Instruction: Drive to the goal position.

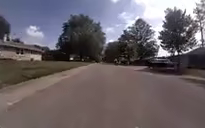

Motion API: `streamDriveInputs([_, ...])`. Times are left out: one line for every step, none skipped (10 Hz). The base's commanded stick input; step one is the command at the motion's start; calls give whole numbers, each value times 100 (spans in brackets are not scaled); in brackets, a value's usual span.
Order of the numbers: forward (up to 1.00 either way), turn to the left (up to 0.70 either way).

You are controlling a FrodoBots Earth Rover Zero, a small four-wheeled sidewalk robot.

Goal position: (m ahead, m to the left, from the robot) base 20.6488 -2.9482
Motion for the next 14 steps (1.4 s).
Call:
streamDriveInputs([100, 3])
streamDriveInputs([100, 3])
streamDriveInputs([100, 3])
streamDriveInputs([100, 3])
streamDriveInputs([100, 3])
streamDriveInputs([100, 3])
streamDriveInputs([100, 3])
streamDriveInputs([100, 3])
streamDriveInputs([100, 3])
streamDriveInputs([100, 2])
streamDriveInputs([100, 3])
streamDriveInputs([100, 2])
streamDriveInputs([100, 3])
streamDriveInputs([100, 3])
